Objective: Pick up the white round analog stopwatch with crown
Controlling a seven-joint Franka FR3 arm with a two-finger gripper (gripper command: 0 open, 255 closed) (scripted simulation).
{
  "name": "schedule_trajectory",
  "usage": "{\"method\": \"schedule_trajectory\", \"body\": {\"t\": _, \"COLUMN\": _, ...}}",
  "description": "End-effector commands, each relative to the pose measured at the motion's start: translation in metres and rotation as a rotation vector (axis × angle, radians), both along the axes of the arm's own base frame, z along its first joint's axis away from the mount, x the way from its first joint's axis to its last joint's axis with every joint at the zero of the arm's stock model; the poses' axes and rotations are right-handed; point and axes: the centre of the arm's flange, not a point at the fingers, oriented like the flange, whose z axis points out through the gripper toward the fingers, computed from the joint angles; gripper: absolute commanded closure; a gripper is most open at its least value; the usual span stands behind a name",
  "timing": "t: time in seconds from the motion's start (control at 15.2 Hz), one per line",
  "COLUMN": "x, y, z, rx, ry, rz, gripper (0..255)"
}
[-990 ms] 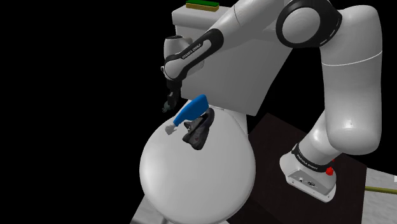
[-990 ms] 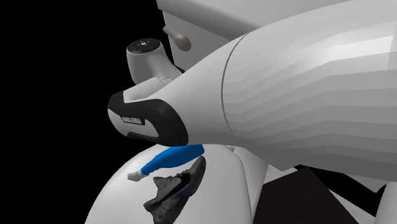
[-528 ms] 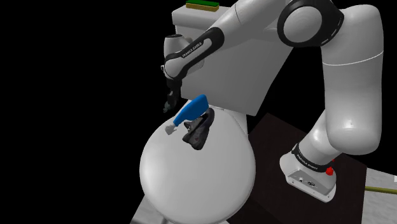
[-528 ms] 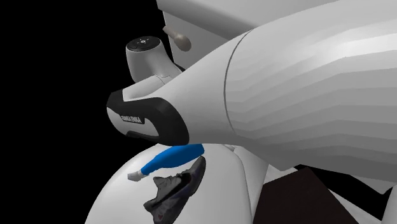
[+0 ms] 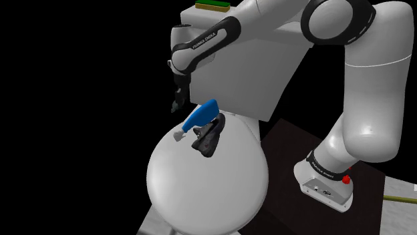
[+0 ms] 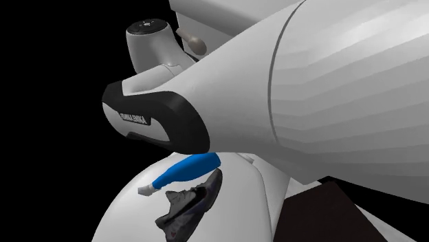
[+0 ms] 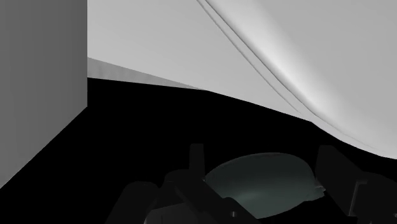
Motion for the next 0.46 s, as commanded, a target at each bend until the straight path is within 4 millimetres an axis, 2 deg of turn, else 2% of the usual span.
{"method": "schedule_trajectory", "body": {"t": 0.0, "x": 0.0, "y": -0.001, "z": 0.01, "rx": 0.0, "ry": 0.0, "rz": 0.0, "gripper": 255}}
{"method": "schedule_trajectory", "body": {"t": 0.26, "x": 0.0, "y": -0.001, "z": 0.031, "rx": 0.0, "ry": 0.0, "rz": 0.0, "gripper": 255}}
{"method": "schedule_trajectory", "body": {"t": 0.4, "x": 0.0, "y": -0.001, "z": 0.032, "rx": 0.0, "ry": 0.0, "rz": 0.0, "gripper": 255}}
